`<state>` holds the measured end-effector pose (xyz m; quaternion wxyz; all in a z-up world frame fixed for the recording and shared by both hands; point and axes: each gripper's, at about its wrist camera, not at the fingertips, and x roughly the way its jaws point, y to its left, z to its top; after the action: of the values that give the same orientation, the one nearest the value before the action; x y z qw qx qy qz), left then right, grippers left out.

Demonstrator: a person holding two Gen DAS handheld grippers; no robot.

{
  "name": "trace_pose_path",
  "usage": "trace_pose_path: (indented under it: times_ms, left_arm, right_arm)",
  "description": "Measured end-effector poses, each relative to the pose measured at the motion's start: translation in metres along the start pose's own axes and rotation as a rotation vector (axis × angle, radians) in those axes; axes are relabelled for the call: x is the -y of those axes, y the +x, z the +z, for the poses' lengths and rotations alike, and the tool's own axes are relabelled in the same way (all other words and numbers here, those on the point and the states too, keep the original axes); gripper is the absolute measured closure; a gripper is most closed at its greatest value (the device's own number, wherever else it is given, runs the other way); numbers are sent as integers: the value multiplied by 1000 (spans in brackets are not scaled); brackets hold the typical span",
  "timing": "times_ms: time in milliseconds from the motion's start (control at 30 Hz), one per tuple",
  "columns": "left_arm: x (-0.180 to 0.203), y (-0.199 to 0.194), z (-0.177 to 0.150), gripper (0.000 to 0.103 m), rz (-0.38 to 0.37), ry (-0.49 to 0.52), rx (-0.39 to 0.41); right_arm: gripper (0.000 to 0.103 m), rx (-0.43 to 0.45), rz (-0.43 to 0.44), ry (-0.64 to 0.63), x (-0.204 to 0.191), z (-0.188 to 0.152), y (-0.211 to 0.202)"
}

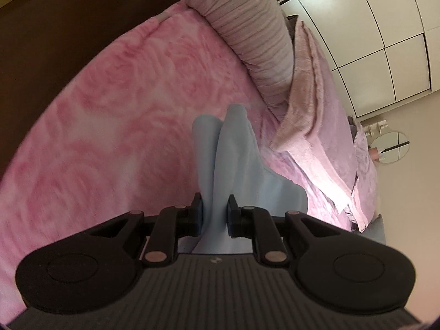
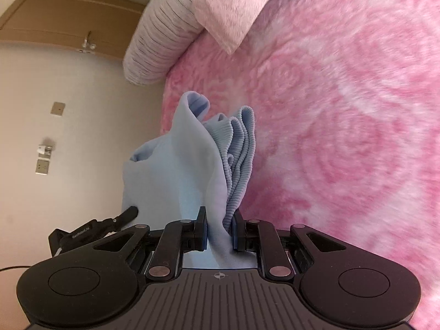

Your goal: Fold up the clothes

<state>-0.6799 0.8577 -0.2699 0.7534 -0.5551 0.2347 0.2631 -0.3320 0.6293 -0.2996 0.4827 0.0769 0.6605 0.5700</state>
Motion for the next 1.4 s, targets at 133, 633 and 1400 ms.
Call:
trace_pose_path:
  times_ms: [133, 633, 1400]
  left_arm:
    - [-32, 15, 8, 77, 87, -28, 6]
    - [-76, -59, -88, 55, 68, -159, 44]
    - [21, 13, -38, 103, 386, 543, 54]
  right_arm:
    - [84, -10, -85, -6, 9, 9, 19]
    - [55, 127, -256, 92, 20, -85, -27]
    - [56, 169, -715, -511, -61, -77, 56]
